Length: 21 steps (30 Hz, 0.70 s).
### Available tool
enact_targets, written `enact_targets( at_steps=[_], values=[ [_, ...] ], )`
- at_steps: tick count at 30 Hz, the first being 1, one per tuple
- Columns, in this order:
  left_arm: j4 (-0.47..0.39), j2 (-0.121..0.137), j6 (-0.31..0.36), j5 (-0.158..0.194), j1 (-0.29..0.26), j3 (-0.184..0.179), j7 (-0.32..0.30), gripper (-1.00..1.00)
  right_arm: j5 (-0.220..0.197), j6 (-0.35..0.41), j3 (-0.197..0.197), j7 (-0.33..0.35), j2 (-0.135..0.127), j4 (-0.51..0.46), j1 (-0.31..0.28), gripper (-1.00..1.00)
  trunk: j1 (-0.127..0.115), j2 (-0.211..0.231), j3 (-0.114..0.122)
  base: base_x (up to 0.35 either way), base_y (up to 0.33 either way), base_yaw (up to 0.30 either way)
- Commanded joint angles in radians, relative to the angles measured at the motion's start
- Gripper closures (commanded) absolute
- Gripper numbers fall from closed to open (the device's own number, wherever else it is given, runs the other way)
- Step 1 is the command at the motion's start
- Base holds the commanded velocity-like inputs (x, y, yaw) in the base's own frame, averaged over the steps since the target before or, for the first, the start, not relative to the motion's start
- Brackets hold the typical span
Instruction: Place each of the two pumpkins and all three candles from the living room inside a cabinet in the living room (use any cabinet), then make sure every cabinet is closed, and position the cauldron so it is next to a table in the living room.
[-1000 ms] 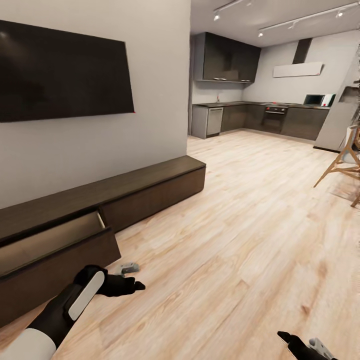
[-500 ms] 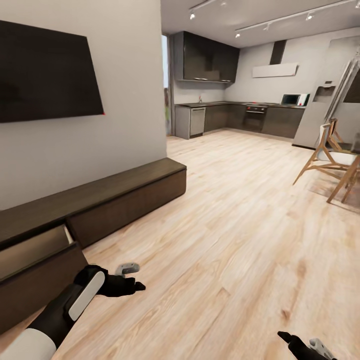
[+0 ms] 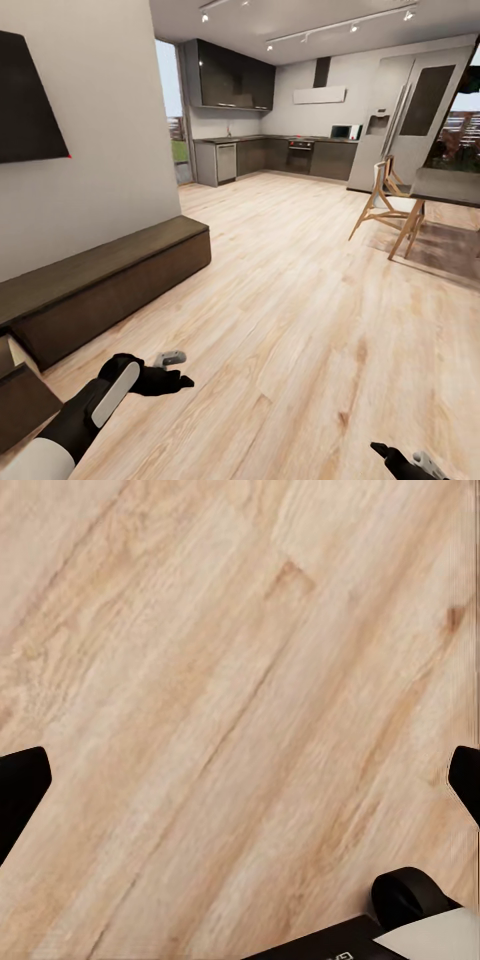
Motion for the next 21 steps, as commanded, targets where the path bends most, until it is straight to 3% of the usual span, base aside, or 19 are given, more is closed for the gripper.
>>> enact_targets(
  at_steps=[1, 21],
  values=[
    [-0.001, 0.001, 0.003, 0.001, 0.000, -0.002, 0.001, -1.00, -0.011, 0.003, 0.008, 0.005, 0.000, 0.004, -0.002, -1.00, 0.000, 0.000, -0.001, 0.201, -0.147, -0.300],
    [-0.001, 0.001, 0.003, 0.001, 0.000, -0.002, 0.000, -1.00, -0.010, 0.003, 0.009, -0.001, 0.000, 0.004, -0.002, -1.00, 0.000, 0.000, -0.001, 0.183, -0.108, -0.300]
  ],
)
